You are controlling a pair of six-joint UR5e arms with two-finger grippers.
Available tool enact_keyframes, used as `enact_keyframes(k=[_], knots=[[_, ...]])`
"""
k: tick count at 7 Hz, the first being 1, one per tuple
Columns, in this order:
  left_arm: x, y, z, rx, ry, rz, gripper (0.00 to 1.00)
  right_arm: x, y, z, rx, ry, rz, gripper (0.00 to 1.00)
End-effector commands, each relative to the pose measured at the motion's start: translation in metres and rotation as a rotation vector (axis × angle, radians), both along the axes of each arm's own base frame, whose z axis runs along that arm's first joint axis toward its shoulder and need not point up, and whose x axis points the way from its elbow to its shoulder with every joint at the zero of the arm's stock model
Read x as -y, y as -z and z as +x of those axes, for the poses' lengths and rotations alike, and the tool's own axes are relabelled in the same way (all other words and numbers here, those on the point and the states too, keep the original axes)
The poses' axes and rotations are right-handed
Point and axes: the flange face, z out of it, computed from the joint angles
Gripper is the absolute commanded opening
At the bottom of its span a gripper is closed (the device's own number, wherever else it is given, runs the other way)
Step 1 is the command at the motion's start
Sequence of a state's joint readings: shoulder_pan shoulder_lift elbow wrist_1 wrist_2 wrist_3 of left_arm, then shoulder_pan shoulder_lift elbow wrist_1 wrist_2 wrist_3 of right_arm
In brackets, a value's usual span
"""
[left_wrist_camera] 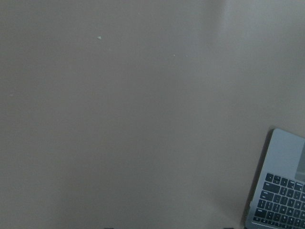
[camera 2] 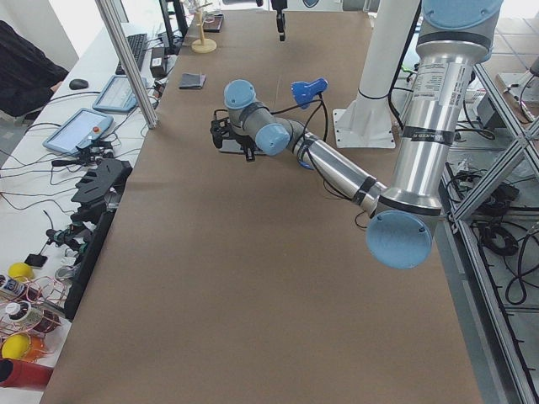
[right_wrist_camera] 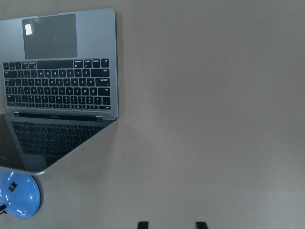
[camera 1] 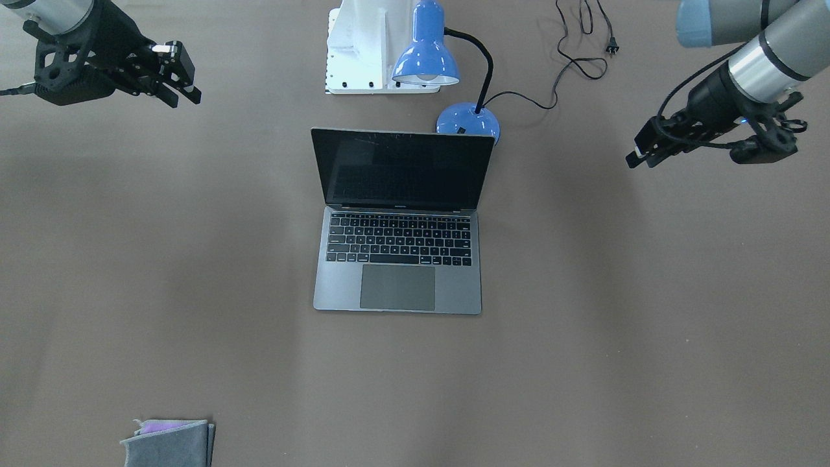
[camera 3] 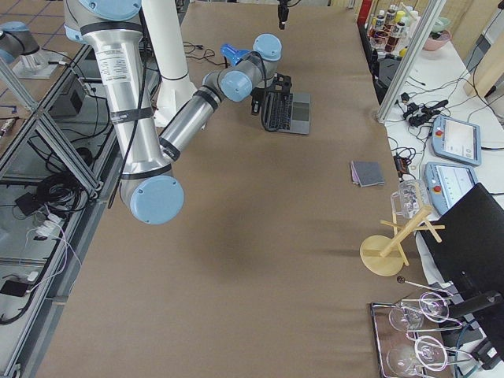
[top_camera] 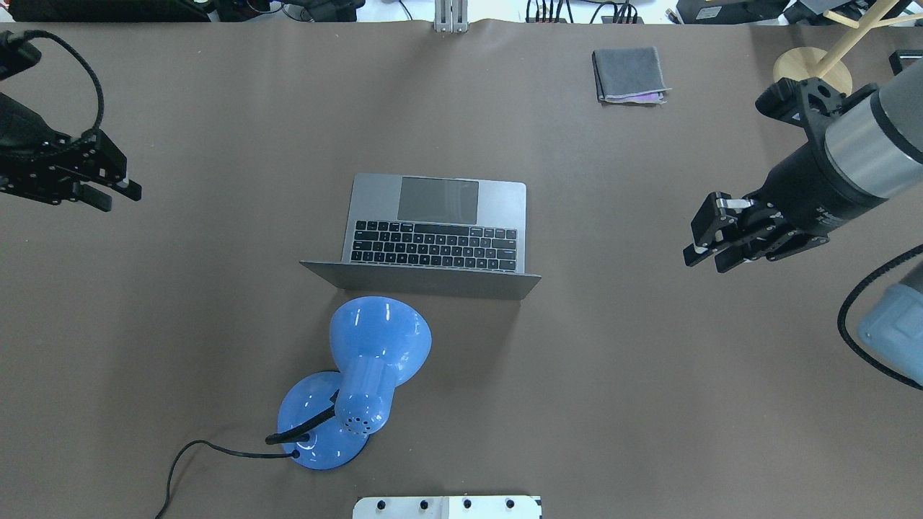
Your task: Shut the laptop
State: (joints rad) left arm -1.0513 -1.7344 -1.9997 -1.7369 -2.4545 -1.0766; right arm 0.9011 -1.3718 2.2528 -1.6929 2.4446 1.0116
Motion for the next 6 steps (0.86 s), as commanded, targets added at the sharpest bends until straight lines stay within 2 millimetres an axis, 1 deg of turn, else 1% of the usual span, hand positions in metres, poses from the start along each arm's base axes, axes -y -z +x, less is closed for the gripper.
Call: enact_keyframes(k=[1, 2, 3, 4, 5, 6], knots=[[-0.029, 0.042, 0.063, -0.037, -0.054, -0.081, 0.00, -0.029, 0.004, -0.025, 0.008, 0.080, -0.001, 0.00], [-0.033, 0.052, 0.079, -0.041, -0.061, -0.114, 0.00, -0.042, 0.007, -0.046, -0.003, 0.101, -0.027, 0.00], [-0.039, 0.055, 0.092, -0.039, -0.068, -0.152, 0.00, -0.054, 0.012, -0.067, -0.021, 0.106, -0.019, 0.00], [-0.046, 0.065, 0.106, -0.046, -0.076, -0.183, 0.00, -0.065, 0.026, -0.090, -0.022, 0.103, -0.015, 0.00], [-0.050, 0.071, 0.118, -0.047, -0.083, -0.208, 0.00, -0.077, 0.025, -0.116, -0.057, 0.090, -0.017, 0.00], [-0.060, 0.074, 0.137, -0.032, -0.083, -0.224, 0.00, -0.083, 0.036, -0.142, -0.062, 0.092, 0.020, 0.00]])
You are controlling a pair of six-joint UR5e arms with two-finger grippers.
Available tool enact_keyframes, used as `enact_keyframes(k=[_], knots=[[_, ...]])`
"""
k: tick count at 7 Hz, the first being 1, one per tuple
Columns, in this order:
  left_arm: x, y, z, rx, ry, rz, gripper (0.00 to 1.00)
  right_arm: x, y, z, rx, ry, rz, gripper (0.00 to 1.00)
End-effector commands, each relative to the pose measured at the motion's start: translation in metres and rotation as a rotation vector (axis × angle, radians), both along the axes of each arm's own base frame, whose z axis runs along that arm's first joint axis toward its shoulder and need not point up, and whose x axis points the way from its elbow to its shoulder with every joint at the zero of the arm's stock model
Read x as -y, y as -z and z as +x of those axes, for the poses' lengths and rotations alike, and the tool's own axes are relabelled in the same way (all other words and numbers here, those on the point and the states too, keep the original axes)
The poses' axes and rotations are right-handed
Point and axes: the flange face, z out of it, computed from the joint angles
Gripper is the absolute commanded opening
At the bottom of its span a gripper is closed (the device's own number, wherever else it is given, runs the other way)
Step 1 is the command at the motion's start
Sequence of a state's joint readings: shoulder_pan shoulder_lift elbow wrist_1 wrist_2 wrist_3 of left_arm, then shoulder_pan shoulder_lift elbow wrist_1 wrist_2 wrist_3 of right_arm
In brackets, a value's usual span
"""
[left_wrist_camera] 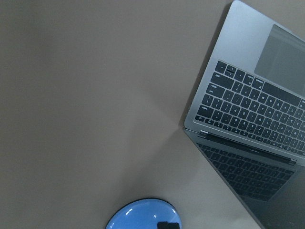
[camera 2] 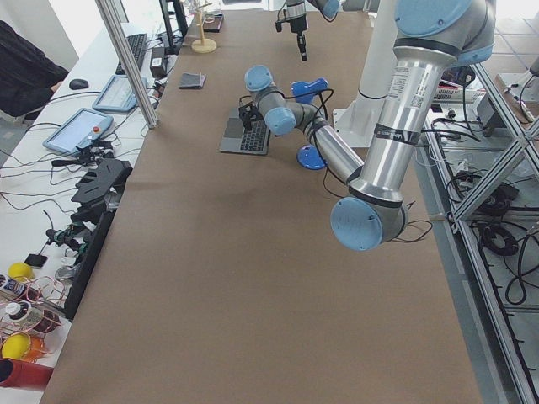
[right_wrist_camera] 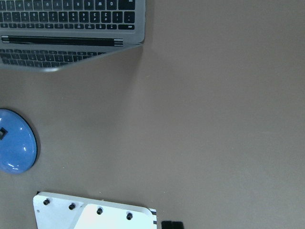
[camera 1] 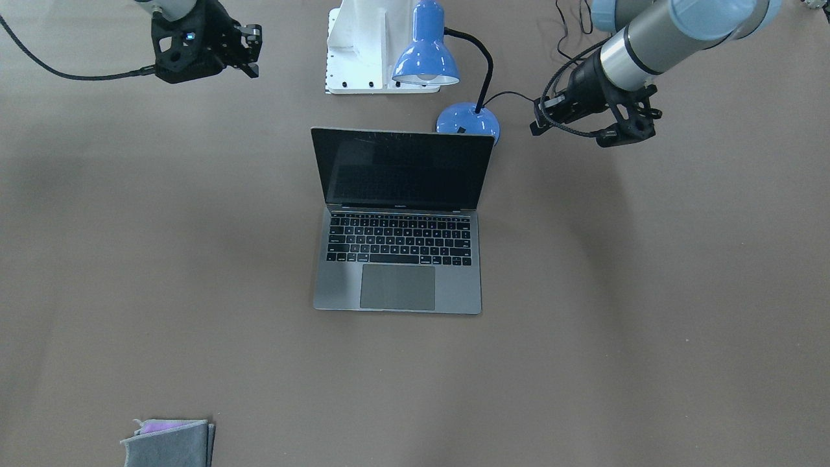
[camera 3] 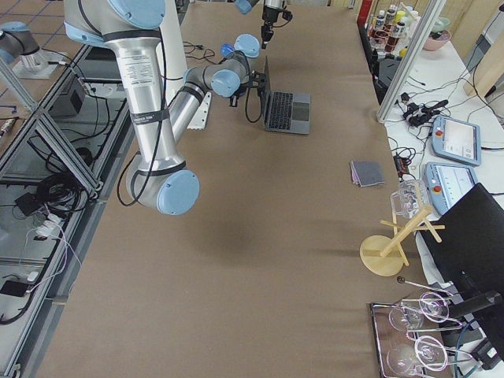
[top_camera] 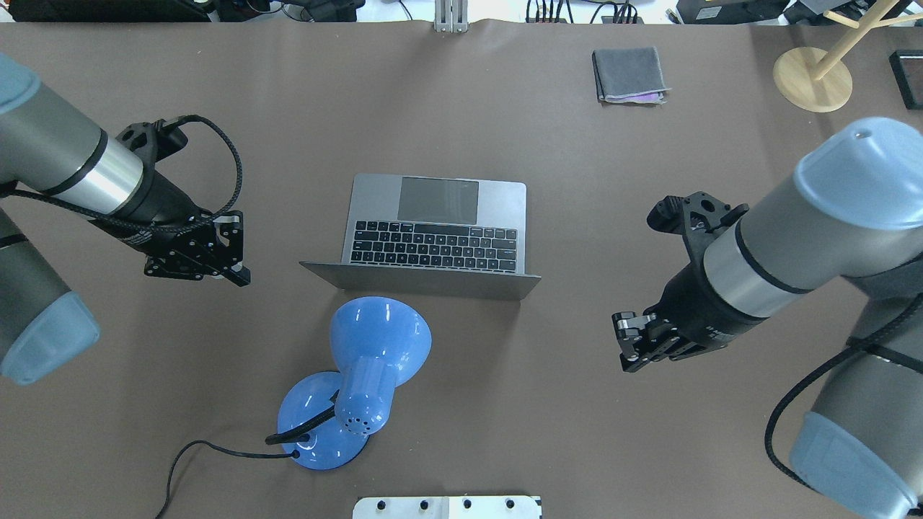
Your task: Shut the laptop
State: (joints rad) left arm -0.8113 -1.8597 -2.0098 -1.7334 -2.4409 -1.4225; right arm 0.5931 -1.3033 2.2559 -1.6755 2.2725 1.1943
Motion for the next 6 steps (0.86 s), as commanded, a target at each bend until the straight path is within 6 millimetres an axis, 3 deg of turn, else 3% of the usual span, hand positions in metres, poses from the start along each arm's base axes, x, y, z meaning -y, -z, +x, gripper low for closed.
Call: enact_keyframes(k=[1, 3, 4, 6], knots=[[-0.015, 0.015, 0.033, 0.010, -0.005, -0.015, 0.00, -0.009, 0.032, -0.057, 0.002, -0.009, 0.014, 0.00], [-0.019, 0.015, 0.045, 0.020, -0.010, -0.042, 0.00, -0.004, 0.044, -0.070, 0.007, -0.027, 0.026, 0.00], [-0.016, 0.038, 0.050, -0.007, -0.007, -0.035, 0.00, 0.003, 0.050, -0.074, 0.008, -0.043, 0.044, 0.00], [-0.018, 0.046, 0.074, -0.002, -0.020, -0.064, 0.00, 0.024, 0.051, -0.092, 0.024, -0.063, 0.054, 0.00]])
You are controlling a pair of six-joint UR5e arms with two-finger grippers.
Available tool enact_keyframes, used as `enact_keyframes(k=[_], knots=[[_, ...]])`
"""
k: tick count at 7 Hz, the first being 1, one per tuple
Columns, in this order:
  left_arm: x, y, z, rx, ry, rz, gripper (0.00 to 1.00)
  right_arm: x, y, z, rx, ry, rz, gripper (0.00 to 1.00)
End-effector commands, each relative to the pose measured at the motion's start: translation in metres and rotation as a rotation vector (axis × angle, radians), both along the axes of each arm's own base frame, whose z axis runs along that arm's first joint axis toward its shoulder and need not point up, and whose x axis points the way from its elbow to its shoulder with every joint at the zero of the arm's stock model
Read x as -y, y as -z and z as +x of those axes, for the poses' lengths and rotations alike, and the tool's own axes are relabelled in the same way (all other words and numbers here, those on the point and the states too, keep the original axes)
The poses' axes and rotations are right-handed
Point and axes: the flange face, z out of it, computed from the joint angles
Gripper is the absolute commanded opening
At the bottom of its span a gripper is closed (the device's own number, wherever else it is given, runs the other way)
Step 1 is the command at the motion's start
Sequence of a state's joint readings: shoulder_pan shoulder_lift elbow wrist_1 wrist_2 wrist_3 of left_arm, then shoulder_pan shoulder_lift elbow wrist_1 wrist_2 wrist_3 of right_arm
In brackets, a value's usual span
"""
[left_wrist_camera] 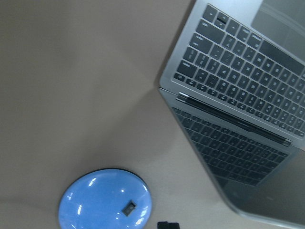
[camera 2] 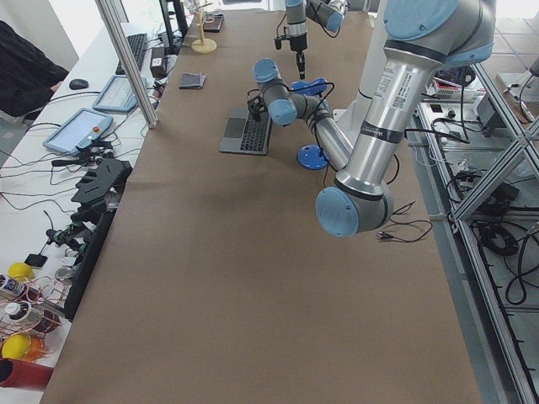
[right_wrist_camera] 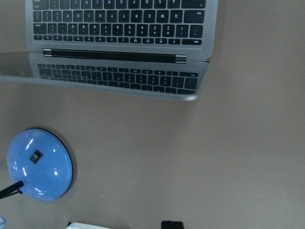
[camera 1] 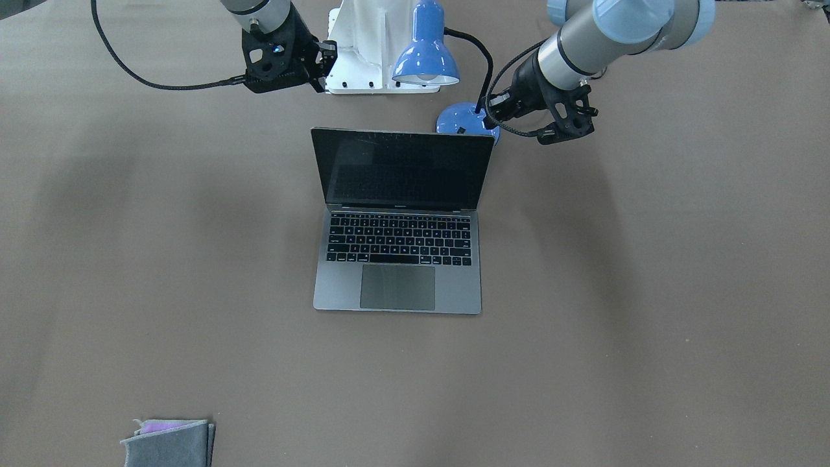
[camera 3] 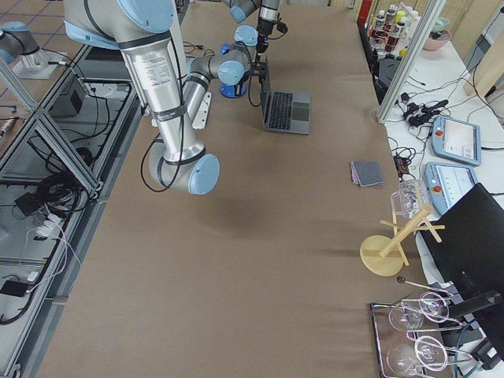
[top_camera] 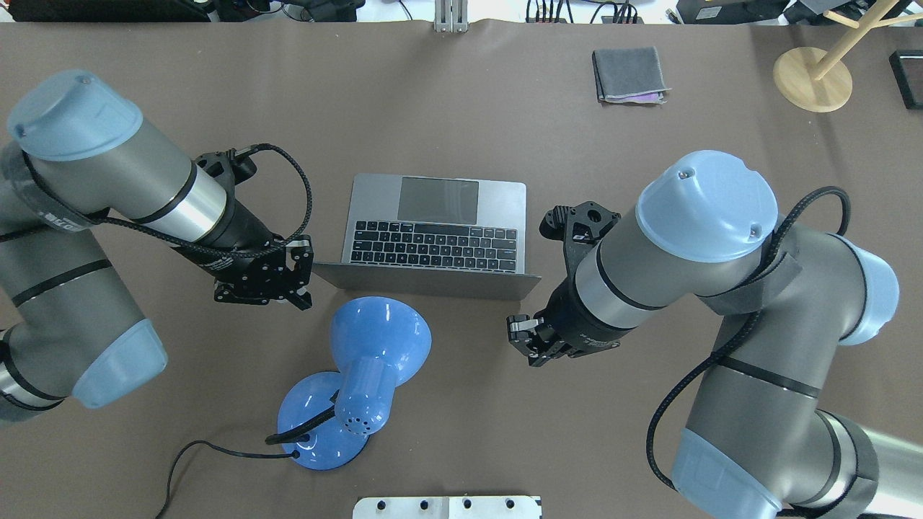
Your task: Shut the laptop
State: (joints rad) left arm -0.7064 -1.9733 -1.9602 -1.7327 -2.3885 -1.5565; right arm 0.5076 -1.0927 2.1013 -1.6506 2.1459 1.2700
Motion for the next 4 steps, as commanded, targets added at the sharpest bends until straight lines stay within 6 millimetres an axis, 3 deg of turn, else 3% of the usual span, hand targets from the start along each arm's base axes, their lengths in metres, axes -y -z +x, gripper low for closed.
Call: enact_keyframes(k=[1, 2, 4], knots=[[-0.010, 0.007, 0.024, 0.010, -0.007, -0.010, 0.00, 0.024, -0.005, -0.019, 0.017, -0.022, 0.012, 0.00], [-0.017, 0.012, 0.044, 0.023, 0.004, -0.004, 0.00, 0.030, -0.008, -0.021, 0.025, -0.031, 0.015, 0.00], [-0.016, 0.024, 0.048, 0.014, 0.013, -0.014, 0.00, 0.042, 0.008, -0.024, 0.040, -0.048, 0.015, 0.00]])
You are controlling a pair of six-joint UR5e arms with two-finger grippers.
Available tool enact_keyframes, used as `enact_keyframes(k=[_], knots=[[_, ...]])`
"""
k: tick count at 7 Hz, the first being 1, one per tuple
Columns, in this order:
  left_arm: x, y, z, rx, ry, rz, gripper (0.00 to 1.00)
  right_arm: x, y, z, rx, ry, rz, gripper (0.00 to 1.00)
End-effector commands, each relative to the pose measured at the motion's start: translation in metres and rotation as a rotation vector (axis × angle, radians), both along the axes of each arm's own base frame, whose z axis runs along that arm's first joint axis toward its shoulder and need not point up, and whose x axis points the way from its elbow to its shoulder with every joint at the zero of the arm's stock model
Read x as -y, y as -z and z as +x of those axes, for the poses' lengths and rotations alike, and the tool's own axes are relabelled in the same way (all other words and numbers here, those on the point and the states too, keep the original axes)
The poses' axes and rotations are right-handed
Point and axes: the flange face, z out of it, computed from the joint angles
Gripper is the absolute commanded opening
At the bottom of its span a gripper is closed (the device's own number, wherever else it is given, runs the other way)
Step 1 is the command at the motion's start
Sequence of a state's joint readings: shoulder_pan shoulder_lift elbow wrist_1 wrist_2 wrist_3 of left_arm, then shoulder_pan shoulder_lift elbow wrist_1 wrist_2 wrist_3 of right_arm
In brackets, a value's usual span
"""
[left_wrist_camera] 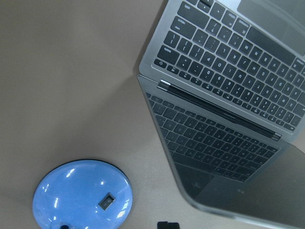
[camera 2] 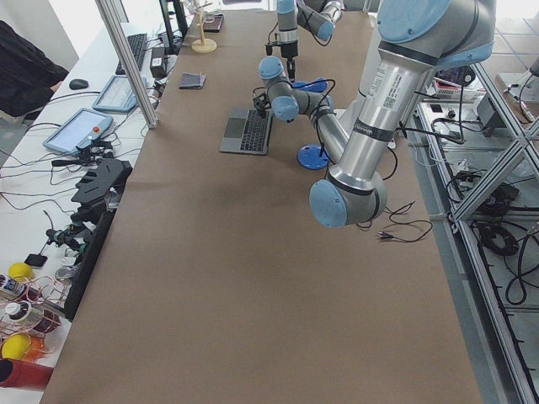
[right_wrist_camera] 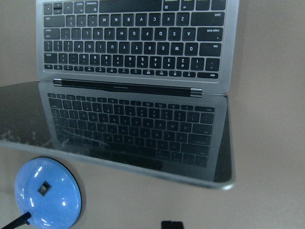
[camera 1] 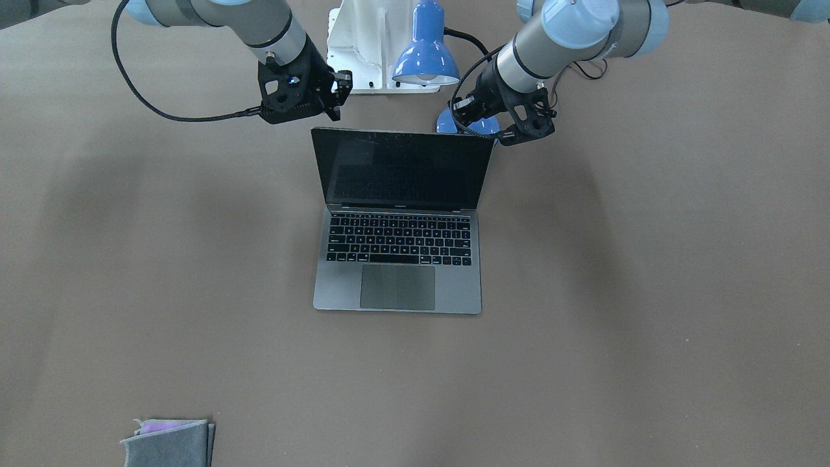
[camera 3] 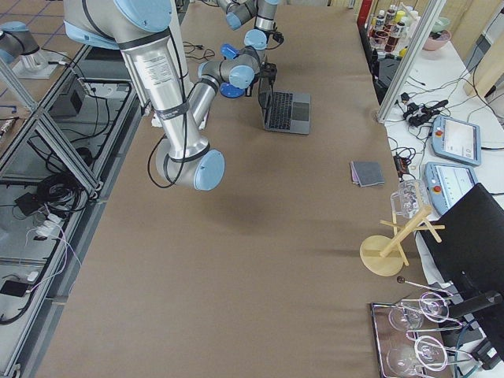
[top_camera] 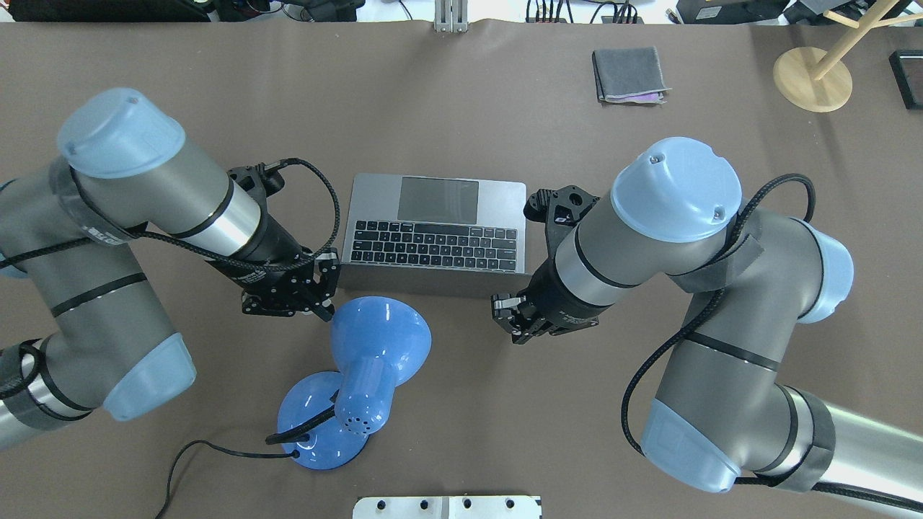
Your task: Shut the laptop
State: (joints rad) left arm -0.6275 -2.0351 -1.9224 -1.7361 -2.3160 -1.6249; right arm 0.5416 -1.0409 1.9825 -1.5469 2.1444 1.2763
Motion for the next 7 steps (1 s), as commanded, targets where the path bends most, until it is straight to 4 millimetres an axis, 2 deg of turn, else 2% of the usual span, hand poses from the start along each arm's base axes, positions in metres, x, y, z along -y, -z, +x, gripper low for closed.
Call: enact_keyframes(k=[1, 2, 3, 4, 5, 6, 7], knots=[[0.000, 0.013, 0.006, -0.012, 0.005, 0.005, 0.00, 0.011, 0.012, 0.003, 0.016, -0.021, 0.004, 0.00], [0.002, 0.016, 0.008, -0.015, 0.004, 0.008, 0.00, 0.017, 0.013, 0.005, 0.016, -0.031, 0.006, 0.00], [0.004, 0.016, 0.009, -0.014, 0.004, 0.011, 0.00, 0.030, 0.015, -0.006, 0.003, -0.040, -0.001, 0.00], [0.010, 0.018, 0.003, -0.017, 0.016, 0.014, 0.00, 0.044, 0.020, -0.025, -0.014, -0.041, -0.011, 0.00], [0.021, 0.021, -0.007, -0.023, 0.037, 0.016, 0.00, 0.058, 0.025, -0.027, -0.018, -0.059, -0.015, 0.00], [0.036, 0.032, -0.015, -0.033, 0.066, 0.025, 0.00, 0.072, 0.026, -0.014, -0.016, -0.087, -0.018, 0.00], [0.058, 0.043, -0.010, -0.030, 0.090, 0.024, 0.00, 0.084, 0.028, -0.001, -0.011, -0.110, -0.019, 0.00]])
